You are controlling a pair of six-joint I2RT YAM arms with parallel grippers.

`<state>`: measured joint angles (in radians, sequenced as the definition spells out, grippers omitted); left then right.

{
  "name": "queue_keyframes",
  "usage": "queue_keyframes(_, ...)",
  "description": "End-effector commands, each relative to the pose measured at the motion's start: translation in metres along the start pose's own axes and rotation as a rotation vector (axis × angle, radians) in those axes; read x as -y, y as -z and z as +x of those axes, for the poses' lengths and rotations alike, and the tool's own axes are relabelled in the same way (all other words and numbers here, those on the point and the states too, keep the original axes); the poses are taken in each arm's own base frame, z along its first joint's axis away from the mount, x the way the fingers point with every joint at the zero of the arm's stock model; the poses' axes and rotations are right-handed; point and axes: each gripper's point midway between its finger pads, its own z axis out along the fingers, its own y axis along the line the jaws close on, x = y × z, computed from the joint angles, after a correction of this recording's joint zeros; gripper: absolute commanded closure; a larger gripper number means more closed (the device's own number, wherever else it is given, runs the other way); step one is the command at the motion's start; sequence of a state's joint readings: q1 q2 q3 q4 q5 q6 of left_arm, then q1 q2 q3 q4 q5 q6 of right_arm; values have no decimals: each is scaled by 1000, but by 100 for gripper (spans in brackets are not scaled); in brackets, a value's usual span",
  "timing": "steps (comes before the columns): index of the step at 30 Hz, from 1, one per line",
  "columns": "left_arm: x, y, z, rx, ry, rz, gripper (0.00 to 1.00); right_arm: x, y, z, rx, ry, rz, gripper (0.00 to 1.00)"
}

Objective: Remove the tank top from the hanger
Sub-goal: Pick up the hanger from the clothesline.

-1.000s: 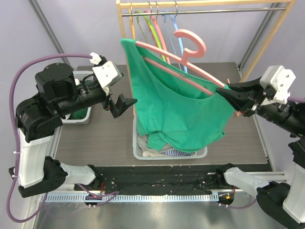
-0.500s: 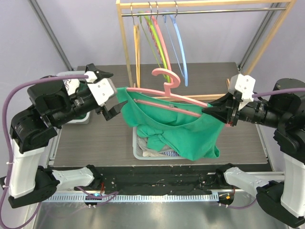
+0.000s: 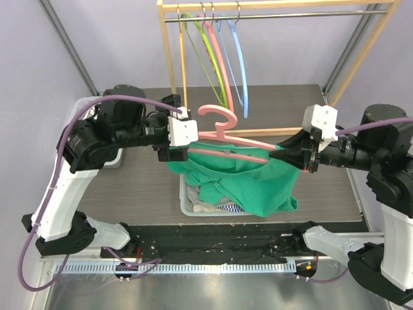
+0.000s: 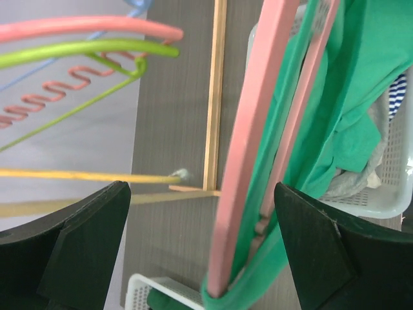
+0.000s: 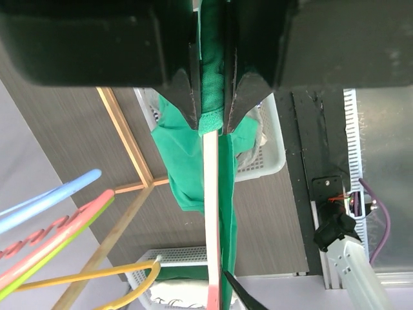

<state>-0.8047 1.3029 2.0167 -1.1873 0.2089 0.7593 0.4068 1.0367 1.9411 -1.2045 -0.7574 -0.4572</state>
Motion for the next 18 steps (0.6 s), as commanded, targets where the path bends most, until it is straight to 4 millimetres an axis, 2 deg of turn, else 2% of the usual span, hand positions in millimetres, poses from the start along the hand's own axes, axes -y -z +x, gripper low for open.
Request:
queue_keyframes(1, 20, 24, -27, 98, -54, 150, 3, 6, -16, -3, 18, 46, -57, 99)
queue_keyframes(6, 36, 45, -58, 234, -8, 234, 25, 13, -22, 1, 5, 91, -61, 99)
queue_keyframes(10, 46, 53, -64, 263, 45, 271, 29, 19, -22, -5, 15, 143, -49, 99)
queue_keyframes(12, 48, 50, -59, 246, 80, 275, 26, 21, -20, -11, 28, 179, -41, 99)
queue_keyframes(13, 45, 54, -63, 268, 99, 244, 23, 21, -19, -14, 32, 192, -39, 99)
queue_keyframes(14, 43, 53, -63, 272, 118, 221, 15, 22, -19, -15, 35, 197, -38, 99)
queue_keyframes(15, 43, 43, -55, 250, 153, 215, 12, 21, -19, -17, 42, 208, -42, 99)
queue_keyframes(18, 7, 42, -50, 245, 213, 50, 3, 19, -17, -21, 55, 222, -45, 99)
